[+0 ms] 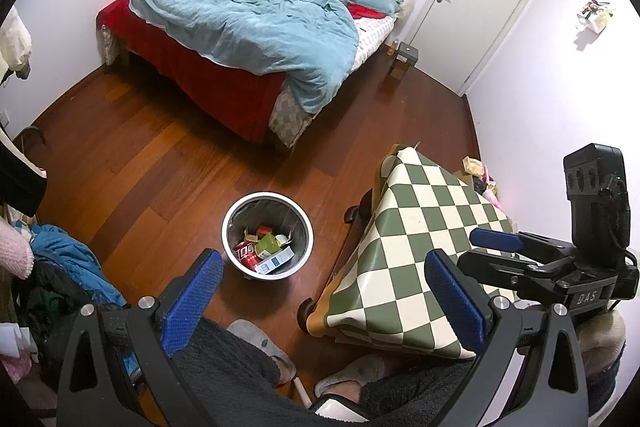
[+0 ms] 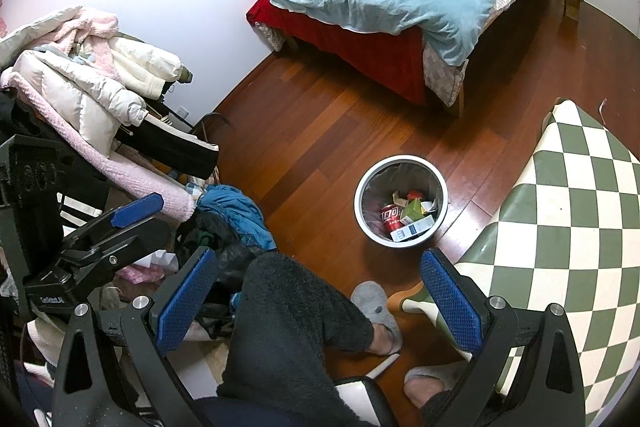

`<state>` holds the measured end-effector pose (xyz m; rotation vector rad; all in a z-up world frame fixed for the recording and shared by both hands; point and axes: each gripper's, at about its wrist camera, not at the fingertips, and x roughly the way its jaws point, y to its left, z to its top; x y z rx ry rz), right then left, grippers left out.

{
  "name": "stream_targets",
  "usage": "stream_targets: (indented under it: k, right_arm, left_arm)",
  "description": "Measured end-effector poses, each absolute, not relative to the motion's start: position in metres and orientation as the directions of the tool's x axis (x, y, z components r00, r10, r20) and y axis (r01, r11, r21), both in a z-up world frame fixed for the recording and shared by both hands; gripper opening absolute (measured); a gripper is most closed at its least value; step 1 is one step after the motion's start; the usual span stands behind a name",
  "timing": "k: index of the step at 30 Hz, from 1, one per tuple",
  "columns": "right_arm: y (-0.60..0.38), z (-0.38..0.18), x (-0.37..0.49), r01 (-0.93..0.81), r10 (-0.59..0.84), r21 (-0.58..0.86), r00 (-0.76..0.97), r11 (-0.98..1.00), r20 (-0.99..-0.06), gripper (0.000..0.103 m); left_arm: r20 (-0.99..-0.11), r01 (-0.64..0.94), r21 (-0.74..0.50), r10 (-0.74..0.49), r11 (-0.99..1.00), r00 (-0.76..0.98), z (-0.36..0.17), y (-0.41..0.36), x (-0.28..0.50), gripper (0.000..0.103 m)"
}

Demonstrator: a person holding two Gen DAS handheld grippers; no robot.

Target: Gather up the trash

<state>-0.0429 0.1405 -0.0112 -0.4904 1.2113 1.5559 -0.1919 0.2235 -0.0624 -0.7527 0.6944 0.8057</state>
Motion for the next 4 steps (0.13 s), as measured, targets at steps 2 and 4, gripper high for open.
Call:
stream_targets:
  k: [2,4]
  right_arm:
    - [0.1402,-0.0118,-0.0456,-0.896,0.475,0.440,-0.360,0.064,-0.803,0.103]
    - [0.1397,-0.0119,-0.0471,-0.896,0.473,0.439,-0.361,0.062,-0.804,0.103]
  left_arm:
    - [-0.770,-0.820,-0.321,0.373,0.474,0.517,-0.0613,0.2216,-0.1922,0.103]
    - [-0.769,-0.819,-0.323,0.374,0.474,0.519,-0.0607,0.2210,-0.1931,0.103]
